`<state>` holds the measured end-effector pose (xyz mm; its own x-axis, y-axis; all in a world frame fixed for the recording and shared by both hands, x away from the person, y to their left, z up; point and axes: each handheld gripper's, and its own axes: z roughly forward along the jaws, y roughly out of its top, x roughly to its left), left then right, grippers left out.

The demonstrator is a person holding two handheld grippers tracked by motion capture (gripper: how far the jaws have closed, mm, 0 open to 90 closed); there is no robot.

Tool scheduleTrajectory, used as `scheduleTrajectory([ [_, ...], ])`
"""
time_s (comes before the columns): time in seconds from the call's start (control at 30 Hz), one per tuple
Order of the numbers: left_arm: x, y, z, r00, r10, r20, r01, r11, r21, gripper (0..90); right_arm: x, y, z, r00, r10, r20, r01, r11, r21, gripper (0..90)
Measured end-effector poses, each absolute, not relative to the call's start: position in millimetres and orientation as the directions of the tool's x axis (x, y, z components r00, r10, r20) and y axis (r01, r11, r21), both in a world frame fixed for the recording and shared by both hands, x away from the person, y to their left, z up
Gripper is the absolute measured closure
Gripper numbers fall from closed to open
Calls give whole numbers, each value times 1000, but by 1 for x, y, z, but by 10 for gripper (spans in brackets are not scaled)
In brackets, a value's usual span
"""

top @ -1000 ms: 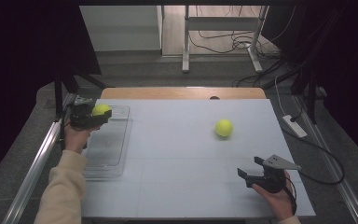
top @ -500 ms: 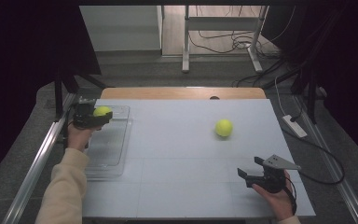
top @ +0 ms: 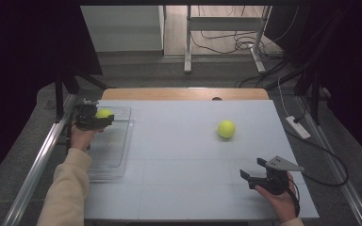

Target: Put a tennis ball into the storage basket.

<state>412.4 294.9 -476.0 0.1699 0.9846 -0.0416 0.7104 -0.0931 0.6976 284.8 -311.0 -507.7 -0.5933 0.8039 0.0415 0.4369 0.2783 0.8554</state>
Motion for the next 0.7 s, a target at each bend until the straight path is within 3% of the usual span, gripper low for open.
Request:
scheduleTrajectory([
  [0.7, 419, 292, -486, 156, 988, -9, 736, -110, 668, 261, 285, -313, -508, -592, 805, 45, 438, 274, 856, 139],
])
